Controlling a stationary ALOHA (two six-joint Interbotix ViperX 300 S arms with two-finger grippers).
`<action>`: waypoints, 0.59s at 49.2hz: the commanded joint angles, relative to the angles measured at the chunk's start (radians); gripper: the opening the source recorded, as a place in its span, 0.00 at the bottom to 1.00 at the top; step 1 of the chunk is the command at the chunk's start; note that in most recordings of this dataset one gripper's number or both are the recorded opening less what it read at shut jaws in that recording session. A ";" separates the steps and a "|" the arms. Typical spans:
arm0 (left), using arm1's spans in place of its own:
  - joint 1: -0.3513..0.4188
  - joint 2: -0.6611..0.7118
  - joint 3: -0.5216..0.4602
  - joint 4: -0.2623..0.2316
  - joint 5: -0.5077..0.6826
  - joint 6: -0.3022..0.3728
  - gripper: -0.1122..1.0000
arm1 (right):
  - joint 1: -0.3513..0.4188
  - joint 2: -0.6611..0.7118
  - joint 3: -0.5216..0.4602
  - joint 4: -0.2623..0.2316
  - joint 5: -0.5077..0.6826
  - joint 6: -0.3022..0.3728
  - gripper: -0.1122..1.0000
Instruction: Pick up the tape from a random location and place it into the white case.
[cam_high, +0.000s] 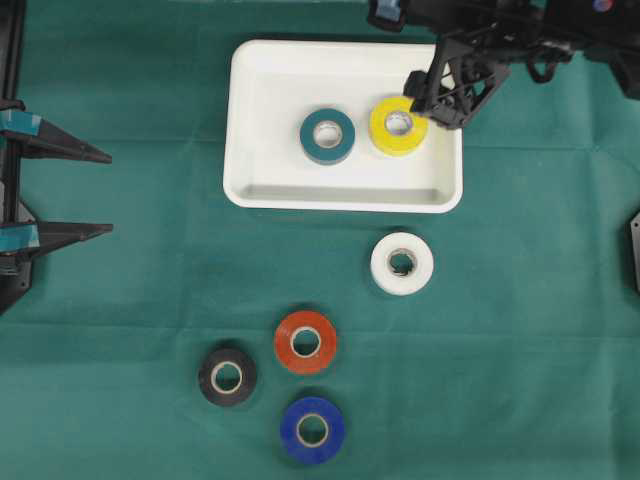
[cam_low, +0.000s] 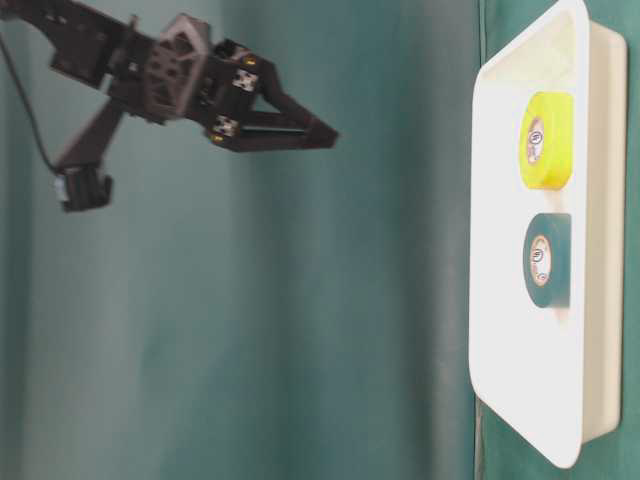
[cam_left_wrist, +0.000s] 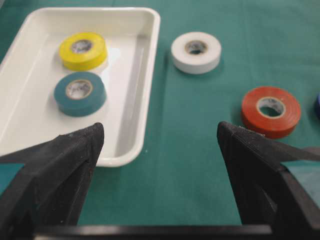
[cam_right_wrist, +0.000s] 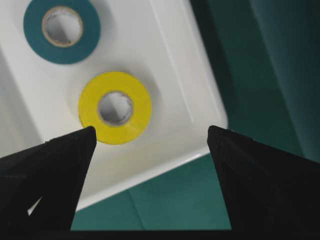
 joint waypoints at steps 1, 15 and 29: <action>0.002 0.011 -0.009 -0.003 -0.005 0.000 0.92 | 0.000 -0.034 -0.028 -0.005 0.009 -0.002 0.89; 0.003 0.011 -0.009 -0.003 -0.005 0.000 0.92 | 0.012 -0.035 -0.026 -0.003 -0.003 0.002 0.89; 0.002 0.011 -0.009 -0.003 -0.005 0.000 0.92 | 0.117 -0.034 -0.028 0.002 -0.031 0.017 0.89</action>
